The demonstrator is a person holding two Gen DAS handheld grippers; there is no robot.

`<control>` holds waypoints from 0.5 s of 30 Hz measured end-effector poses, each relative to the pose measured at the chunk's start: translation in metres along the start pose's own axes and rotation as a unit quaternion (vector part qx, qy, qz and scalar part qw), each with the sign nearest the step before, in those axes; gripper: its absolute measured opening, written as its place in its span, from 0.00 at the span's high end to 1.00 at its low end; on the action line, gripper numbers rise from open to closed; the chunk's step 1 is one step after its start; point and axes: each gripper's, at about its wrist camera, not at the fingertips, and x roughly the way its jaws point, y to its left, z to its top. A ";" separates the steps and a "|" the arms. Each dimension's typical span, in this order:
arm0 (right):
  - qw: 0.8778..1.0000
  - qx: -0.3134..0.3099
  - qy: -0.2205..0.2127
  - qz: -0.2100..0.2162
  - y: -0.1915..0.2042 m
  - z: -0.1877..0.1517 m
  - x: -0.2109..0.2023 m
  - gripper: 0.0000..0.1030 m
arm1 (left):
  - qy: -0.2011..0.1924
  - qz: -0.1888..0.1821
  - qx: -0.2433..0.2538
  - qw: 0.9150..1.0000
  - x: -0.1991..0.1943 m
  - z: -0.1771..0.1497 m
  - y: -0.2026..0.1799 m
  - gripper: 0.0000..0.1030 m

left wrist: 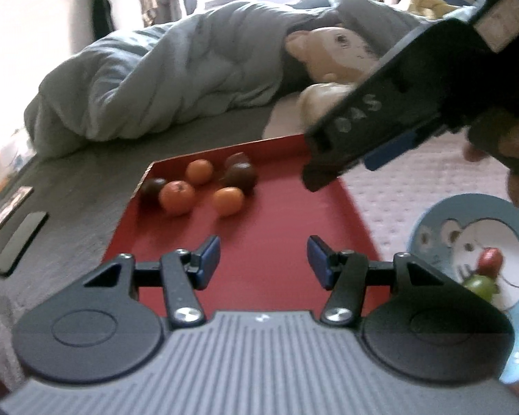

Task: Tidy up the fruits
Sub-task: 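Move both open grippers back over the red tray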

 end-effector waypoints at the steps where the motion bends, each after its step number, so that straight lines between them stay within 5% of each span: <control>1: 1.000 -0.001 0.001 0.000 0.002 0.001 0.003 0.35 | 0.002 0.003 -0.004 1.000 0.001 0.000 0.004 0.44; 15: 1.000 -0.016 0.023 0.003 0.017 0.005 0.031 0.35 | 0.019 0.032 -0.039 0.999 0.022 -0.002 0.046 0.44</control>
